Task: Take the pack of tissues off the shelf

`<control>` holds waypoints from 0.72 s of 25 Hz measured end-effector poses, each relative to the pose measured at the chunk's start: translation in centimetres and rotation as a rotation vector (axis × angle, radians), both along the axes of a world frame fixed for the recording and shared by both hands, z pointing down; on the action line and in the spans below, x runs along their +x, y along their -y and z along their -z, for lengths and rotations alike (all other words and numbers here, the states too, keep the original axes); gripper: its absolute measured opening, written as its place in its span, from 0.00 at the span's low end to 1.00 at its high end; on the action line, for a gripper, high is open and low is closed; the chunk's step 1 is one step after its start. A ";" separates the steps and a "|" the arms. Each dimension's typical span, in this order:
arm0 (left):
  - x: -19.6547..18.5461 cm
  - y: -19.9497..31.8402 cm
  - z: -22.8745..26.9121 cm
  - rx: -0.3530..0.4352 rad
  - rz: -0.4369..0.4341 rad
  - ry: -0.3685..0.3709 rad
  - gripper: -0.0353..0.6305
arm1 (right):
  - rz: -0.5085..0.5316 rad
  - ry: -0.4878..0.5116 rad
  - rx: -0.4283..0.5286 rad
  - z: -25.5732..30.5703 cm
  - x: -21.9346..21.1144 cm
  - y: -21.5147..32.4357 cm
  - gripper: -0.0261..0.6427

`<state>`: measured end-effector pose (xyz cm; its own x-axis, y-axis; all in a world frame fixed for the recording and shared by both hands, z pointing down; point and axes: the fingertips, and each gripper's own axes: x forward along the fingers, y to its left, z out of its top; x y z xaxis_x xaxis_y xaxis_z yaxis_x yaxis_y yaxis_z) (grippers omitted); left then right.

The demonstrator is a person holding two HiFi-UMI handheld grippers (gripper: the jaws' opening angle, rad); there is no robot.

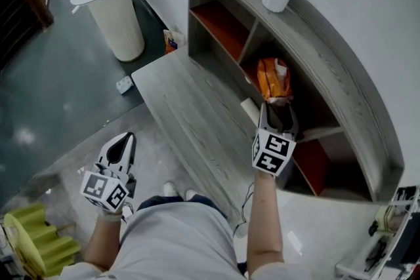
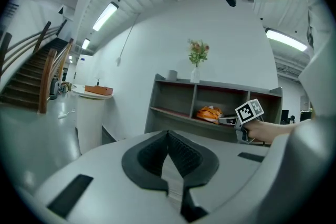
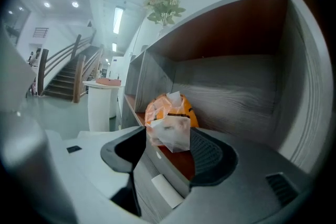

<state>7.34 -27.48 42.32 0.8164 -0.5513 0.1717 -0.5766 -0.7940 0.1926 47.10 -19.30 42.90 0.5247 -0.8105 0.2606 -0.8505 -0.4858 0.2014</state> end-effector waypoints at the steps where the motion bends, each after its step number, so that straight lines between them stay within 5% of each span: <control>1: 0.0 0.0 0.0 0.000 0.004 -0.001 0.08 | -0.008 0.000 -0.009 -0.1 0.2 0.1 0.42; 10: 0.7 -0.1 -0.1 -0.003 0.027 0.001 0.08 | -0.028 -0.038 -0.087 -0.3 0.4 1.1 0.32; 18: 0.5 -0.6 -0.1 0.001 0.050 0.003 0.08 | -0.057 -0.043 -0.058 0.2 1.1 0.5 0.14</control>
